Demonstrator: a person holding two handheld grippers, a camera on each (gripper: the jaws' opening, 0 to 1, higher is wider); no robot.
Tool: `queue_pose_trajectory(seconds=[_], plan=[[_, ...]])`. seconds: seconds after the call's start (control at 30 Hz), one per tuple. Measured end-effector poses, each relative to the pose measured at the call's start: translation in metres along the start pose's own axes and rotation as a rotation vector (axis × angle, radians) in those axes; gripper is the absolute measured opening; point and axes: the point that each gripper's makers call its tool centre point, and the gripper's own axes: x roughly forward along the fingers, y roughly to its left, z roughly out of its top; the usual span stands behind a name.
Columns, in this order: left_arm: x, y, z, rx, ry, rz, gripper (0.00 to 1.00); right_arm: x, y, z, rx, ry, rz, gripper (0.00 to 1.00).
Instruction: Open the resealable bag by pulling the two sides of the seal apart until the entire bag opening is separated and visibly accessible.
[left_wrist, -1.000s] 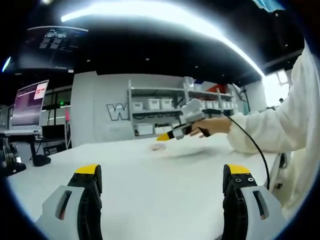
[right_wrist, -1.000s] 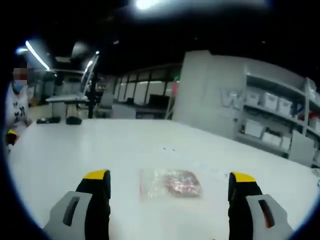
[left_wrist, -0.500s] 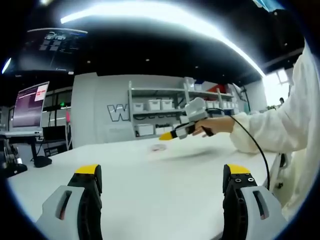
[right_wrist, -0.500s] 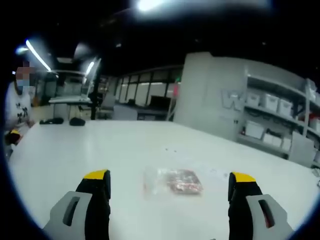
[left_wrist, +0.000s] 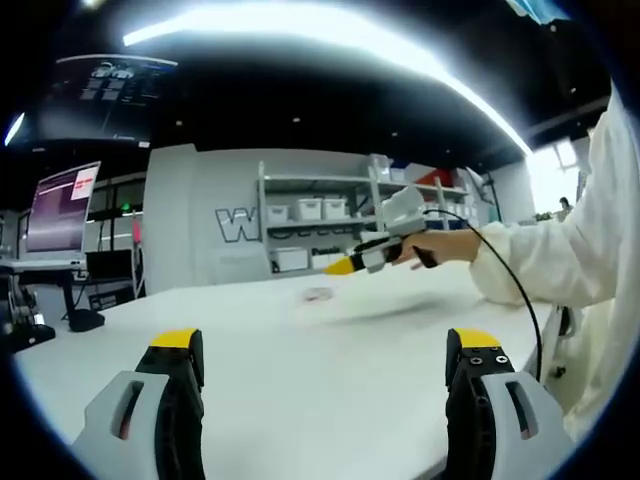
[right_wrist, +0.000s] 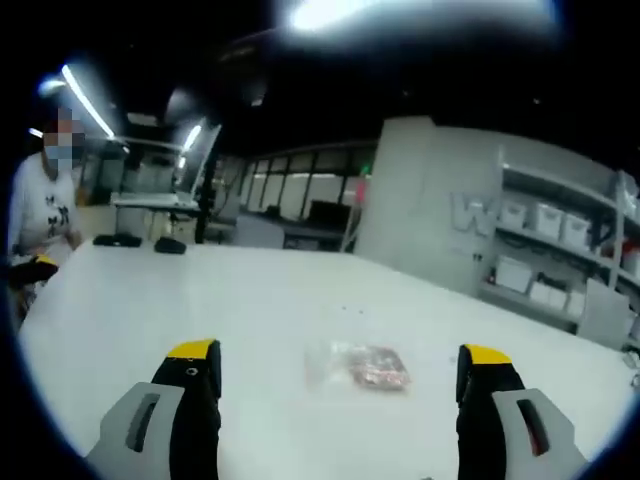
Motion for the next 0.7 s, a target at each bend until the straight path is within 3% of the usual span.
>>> queue_pose_trajectory(seconds=[0.7], plan=[[0.0, 0.0, 0.0, -0.014, 0.007, -0.001, 1.0, -0.033, 0.015, 0.0, -0.004, -0.035, 0.014, 1.0]])
